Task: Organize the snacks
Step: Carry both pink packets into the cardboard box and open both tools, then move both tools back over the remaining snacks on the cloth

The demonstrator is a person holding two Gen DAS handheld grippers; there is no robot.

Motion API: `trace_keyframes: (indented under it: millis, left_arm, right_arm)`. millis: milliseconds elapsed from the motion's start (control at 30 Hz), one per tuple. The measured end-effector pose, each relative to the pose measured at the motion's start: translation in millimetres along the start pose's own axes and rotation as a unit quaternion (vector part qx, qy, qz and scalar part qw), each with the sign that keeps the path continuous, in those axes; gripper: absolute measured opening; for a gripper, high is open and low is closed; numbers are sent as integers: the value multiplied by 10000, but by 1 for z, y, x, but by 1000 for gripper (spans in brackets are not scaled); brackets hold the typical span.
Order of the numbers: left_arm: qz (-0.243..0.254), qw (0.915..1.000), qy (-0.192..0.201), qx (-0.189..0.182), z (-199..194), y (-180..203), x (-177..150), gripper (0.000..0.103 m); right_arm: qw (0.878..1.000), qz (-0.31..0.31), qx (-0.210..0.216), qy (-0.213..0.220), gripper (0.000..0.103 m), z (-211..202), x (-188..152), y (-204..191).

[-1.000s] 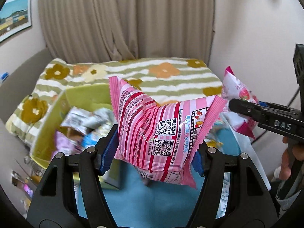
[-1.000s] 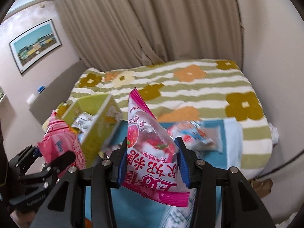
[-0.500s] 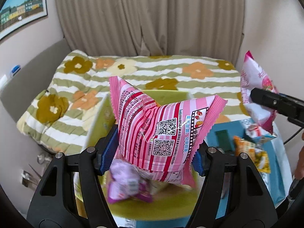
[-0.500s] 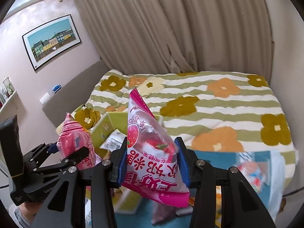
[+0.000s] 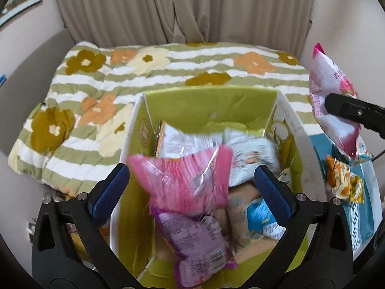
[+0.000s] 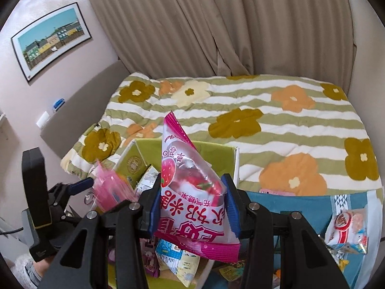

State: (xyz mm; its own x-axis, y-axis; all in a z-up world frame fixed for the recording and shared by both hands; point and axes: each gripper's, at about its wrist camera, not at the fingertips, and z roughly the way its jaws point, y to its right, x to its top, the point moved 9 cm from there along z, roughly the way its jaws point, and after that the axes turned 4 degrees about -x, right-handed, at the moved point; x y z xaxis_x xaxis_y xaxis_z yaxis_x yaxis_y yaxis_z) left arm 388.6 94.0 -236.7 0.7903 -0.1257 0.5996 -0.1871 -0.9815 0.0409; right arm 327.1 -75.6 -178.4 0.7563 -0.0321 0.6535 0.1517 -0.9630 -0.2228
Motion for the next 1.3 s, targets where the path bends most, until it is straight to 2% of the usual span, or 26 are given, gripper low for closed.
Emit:
trace_keyframes:
  millis: [200,400,533,733,767,833,900,1033,1300]
  left_arm:
    - [-111,9998,-128,-143,-2,-5,-19,103]
    - [-223,9995,-191,75,-10,-6,-30,103]
    - [-428,9990,-149,56,-16,-11,-31,103]
    - [-473,9986,-126,182,-17,-18,-30,103]
    - [-483,9986,-126,196,-17,-19,-30,103]
    - [-510,9984,-160,204,-15,-20,-31,103]
    - [-526,9983,-162,199,-15,-19,-32,103]
    - [-523,9982,-214,190,-15,-19,-38,103]
    - [-476,9986,-87,198,-30,-18,-38,103]
  right_arm:
    - [9997,1,-39,-253,42,18,-8,-6]
    - [9992,-119,128,-361,42,29,-7,-10]
    - [9984,-236,218,-458,42,42,1,-12]
    - [9974,-347,174,-605,43,66,8,-16]
    - [9975,-370,96,-598,45,70,9,-16]
    - [9980,-389,73,-484,56,73,11,-17]
    - [9989,-370,74,-295,101,71,14,-17]
    - [9987,-488,113,-109,103,65,9,-22]
    - [9986,-499,101,-162,103,51,-2,-23]
